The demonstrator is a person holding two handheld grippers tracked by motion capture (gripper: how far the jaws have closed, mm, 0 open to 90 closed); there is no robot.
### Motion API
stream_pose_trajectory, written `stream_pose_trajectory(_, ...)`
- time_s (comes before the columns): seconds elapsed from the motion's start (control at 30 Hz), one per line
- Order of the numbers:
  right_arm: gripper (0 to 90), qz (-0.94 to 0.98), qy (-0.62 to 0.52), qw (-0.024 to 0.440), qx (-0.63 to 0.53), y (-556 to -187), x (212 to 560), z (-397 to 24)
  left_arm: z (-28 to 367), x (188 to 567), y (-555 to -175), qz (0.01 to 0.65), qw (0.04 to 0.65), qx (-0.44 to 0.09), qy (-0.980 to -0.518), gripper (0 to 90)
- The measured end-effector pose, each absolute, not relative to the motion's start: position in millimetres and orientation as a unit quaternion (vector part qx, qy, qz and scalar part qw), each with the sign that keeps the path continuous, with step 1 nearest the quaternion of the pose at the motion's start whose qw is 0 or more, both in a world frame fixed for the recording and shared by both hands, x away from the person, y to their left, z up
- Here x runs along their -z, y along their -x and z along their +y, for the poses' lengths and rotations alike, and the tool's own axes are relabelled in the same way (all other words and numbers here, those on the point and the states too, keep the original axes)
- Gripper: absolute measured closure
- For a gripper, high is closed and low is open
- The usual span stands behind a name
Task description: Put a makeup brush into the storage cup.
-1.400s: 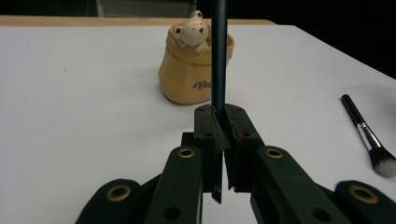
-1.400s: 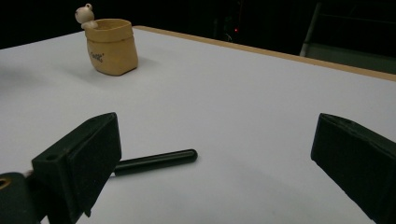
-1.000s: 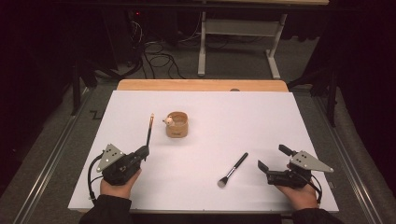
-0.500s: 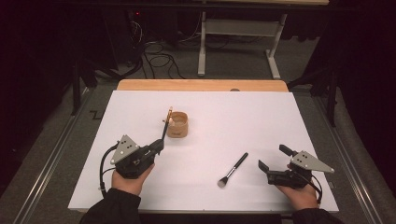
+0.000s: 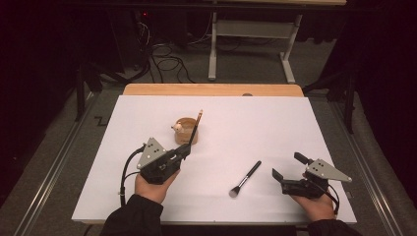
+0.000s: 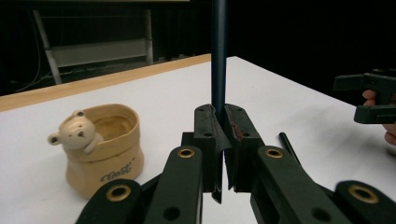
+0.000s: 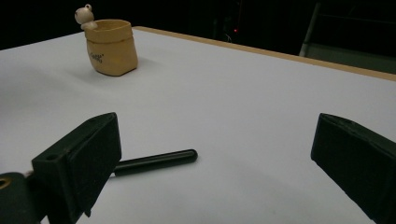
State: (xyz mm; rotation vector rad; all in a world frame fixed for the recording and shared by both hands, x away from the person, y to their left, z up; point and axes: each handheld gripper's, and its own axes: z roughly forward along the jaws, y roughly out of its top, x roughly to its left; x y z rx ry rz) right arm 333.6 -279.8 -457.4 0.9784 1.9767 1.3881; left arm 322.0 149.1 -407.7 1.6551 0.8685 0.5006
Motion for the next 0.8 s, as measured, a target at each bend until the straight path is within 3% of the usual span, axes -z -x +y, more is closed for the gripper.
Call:
stream_pose_trajectory(0.53,2.4,0.74,-0.357,0.266,-0.504,-334.1,458.5,-269.9,128.8,420.3,-319.2,0.335,0.6,-0.18,-0.703,84.5)
stream_pose_trajectory(0.8,2.6,0.735,-0.344,0.266,-0.52,-334.2,440.9,-252.4,128.9,422.0,-319.1,0.33,0.603,-0.177,-0.704,84.5)
